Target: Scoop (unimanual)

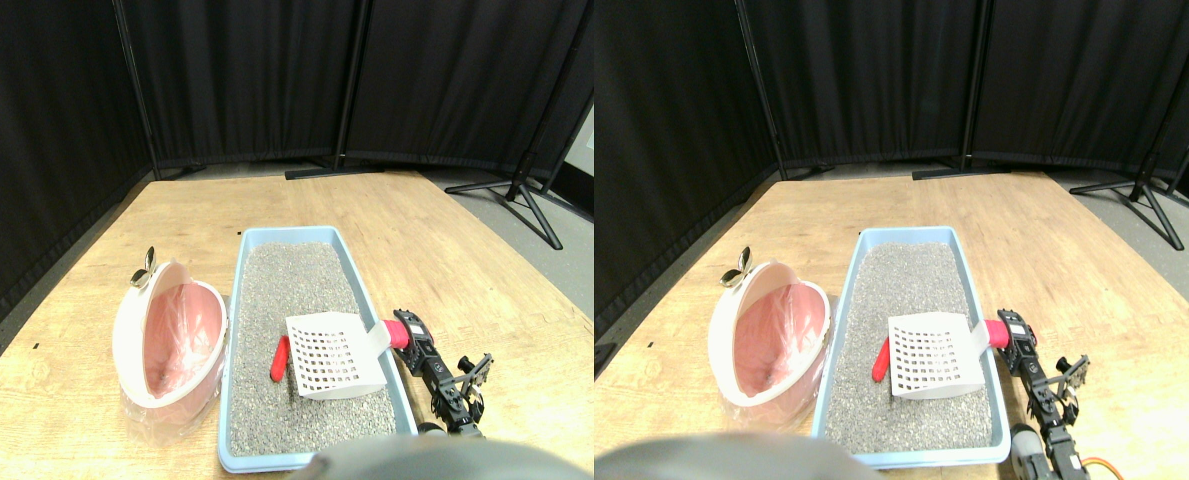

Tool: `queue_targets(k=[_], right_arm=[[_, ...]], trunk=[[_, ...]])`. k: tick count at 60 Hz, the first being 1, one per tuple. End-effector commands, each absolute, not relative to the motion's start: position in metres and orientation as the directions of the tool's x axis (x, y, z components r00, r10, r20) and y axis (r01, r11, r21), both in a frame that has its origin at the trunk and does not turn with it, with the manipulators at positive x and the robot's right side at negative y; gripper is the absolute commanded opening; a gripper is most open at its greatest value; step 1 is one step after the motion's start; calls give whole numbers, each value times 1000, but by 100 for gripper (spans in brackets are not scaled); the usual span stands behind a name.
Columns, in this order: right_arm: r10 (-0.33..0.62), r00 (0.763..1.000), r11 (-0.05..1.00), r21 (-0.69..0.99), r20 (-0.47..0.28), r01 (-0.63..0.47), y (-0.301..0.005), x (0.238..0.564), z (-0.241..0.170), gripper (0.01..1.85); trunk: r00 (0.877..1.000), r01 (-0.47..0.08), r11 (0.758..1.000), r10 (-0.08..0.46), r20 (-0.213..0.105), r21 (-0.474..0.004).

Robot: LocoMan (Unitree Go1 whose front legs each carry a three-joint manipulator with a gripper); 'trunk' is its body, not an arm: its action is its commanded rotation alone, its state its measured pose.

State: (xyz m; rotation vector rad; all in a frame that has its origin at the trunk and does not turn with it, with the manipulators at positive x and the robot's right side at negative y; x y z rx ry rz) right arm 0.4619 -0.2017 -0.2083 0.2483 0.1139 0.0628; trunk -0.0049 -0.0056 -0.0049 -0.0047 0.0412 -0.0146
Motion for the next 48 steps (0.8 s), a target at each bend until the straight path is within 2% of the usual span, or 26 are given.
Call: queue_targets(k=[1, 4, 11, 18, 20, 22, 26, 30, 34, 38, 41, 48], right_arm=[[83, 996, 970, 232, -40, -72, -201, 464, -197, 5], [98, 995, 970, 225, -13, -92, -203, 463, -197, 5], [102, 995, 975, 199, -2, -100, -205, 459, -190, 5], [140, 988, 976, 159, 65, -149, -205, 455, -173, 5], [137, 989, 983, 114, 57, -143, -204, 454, -167, 5], [174, 980, 979, 88, 96, -183, -204, 454, -163, 5], [188, 978, 978, 78, 96, -195, -203, 454, -154, 5], [245, 962, 968, 28, 123, -250, -200, 454, -141, 5], [246, 962, 967, 36, 122, -252, -198, 455, -131, 5], [307, 939, 951, -11, 158, -309, -195, 461, -119, 5], [322, 933, 947, -46, 163, -319, -193, 462, -115, 5], [327, 934, 943, -103, 142, -315, -187, 471, -100, 5]], trunk=[[998, -4, 1000, 3, -63, -26], [998, -4, 1000, 3, -63, -26], [998, -10, 999, 8, -68, -32], [998, -11, 999, 9, -69, -31], [998, -11, 999, 9, -69, -31], [998, -11, 999, 9, -69, -31], [998, -11, 999, 9, -69, -31], [997, -20, 999, 18, -71, -36], [997, -29, 999, 26, -71, -42], [997, -35, 998, 32, -72, -44], [997, -38, 998, 35, -71, -45], [996, -53, 997, 49, -71, -53]])
